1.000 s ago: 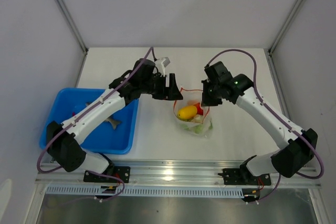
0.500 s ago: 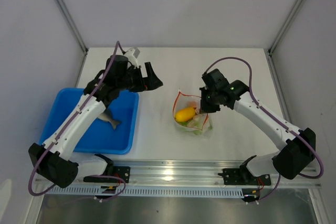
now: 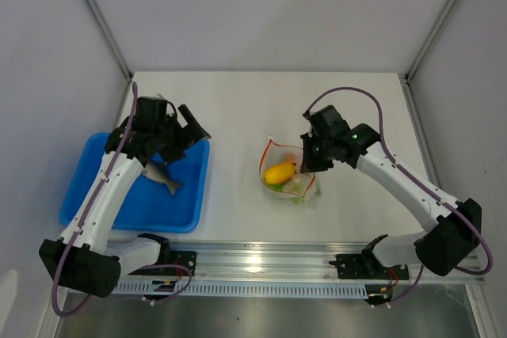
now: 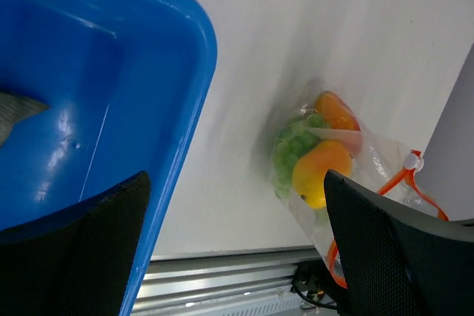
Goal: Place the food in the zip-top bag and seal the zipper
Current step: Adjust the zipper food storage bag at the center of the board.
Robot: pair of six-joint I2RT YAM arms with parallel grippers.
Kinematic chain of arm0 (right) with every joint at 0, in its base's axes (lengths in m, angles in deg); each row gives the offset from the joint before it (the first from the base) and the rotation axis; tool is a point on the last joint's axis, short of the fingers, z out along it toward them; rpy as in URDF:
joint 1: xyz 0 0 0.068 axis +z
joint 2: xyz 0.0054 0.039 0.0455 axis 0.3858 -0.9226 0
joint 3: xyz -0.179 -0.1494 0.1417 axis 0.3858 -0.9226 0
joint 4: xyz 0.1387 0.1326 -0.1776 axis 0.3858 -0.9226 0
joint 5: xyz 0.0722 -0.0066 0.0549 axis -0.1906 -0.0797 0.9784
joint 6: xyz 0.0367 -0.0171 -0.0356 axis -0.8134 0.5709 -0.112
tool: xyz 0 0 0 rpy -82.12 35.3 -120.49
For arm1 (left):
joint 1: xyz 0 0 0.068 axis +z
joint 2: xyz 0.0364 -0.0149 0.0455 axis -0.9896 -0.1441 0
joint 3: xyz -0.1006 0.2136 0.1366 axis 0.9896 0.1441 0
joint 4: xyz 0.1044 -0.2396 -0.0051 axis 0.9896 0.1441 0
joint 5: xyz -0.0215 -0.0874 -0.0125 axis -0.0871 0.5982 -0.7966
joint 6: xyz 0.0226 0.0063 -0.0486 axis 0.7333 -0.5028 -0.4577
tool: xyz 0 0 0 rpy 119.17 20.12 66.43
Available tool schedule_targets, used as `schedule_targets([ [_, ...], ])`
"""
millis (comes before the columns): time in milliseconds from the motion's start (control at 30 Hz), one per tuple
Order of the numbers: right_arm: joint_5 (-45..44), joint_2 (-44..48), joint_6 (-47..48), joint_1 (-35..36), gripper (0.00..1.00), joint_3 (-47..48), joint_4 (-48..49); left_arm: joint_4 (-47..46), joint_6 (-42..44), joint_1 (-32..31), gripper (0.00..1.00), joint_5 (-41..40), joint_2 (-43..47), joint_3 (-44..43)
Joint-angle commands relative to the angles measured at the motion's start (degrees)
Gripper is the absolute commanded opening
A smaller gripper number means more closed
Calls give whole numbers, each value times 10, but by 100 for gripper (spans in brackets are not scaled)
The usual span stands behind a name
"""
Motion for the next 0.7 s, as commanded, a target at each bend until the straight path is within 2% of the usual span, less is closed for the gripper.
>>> schedule_targets([
  [0,26,47,24,-4,0,-19,7,40,-44,6,100,-23,32,-12],
  [133,35,68,43,-11,0,-39,19,87,-75,19,100,-89,32,-24],
  [200,40,73,53,-19,0,-50,23,98,-102,43,100,-89,27,-21],
  [267,49,81,53,-27,0,-65,34,88,-109,61,99,-90,25,-13],
  [467,85,88,60,-67,0,-84,50,70,-132,95,99,-176,11,-7],
  [633,85,85,73,-83,0,-85,39,53,-130,127,100,-189,-5,-5],
  [667,84,84,75,-87,0,-87,37,55,-130,156,100,-186,-12,-6],
])
